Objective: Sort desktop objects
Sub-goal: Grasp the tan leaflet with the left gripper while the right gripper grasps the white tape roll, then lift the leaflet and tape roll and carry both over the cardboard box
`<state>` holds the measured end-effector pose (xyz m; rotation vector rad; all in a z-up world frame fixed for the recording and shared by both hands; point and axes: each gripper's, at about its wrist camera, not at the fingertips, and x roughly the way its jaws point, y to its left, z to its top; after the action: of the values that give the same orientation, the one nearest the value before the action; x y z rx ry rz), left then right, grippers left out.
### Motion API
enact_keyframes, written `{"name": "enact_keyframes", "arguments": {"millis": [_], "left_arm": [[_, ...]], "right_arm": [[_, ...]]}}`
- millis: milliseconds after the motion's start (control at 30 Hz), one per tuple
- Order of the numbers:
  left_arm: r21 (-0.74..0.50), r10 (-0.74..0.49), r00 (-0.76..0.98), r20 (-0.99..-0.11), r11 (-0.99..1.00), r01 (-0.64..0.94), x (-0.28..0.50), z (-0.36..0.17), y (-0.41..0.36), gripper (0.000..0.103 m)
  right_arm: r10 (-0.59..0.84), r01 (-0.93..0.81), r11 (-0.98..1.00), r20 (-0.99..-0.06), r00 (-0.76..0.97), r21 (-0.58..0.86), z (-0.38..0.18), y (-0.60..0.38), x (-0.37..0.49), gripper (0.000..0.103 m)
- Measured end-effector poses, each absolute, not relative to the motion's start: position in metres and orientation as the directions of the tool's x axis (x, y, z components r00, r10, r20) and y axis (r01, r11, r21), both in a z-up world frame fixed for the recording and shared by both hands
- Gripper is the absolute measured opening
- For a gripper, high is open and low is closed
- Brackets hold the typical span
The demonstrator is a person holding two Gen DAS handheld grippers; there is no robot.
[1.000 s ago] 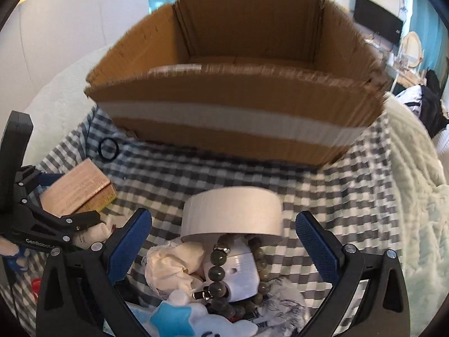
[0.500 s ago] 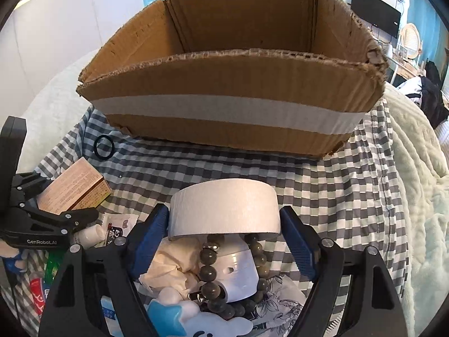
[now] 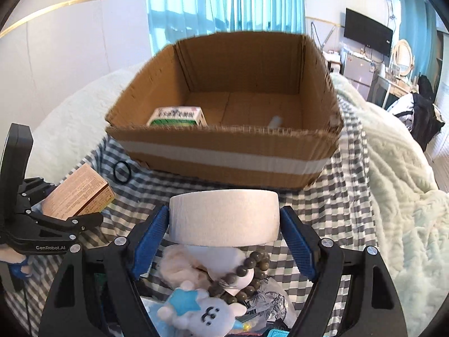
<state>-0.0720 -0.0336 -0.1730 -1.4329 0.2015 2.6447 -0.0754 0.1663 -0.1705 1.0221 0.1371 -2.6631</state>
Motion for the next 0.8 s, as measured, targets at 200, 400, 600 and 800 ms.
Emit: {"name": "enact_keyframes", "arguments": {"millis": [200, 400, 600, 800], "left_arm": [[0.051, 0.062, -0.606, -0.793, -0.985, -0.168, -0.064, -0.148, -0.035, 0.076], [0.024, 0.105, -0.68, -0.725, -0.984, -0.178, -0.048, -0.116, -0.029, 0.076], [-0.021, 0.148, -0.739, -0.657, -0.984, -0.178, -0.035, -0.084, -0.026, 0.076], [-0.033, 0.174, -0.822, -0.543, -0.982, -0.186, -0.016, -0.047, -0.024, 0.076]], "right_arm": [[-0.257, 0.303, -0.953, -0.618, -0.743, 0.032, -0.143, 0.166, -0.056, 0.08], [-0.257, 0.301, -0.953, -0.563, -0.786, 0.016, -0.114, 0.168, -0.033, 0.08], [-0.25, 0.286, -0.958, -0.5, -0.829, 0.004, -0.084, 0.171, -0.009, 0.08], [-0.254, 0.278, -0.96, -0.421, -0.871, 0.004, -0.053, 0.175, 0.017, 0.08]]}}
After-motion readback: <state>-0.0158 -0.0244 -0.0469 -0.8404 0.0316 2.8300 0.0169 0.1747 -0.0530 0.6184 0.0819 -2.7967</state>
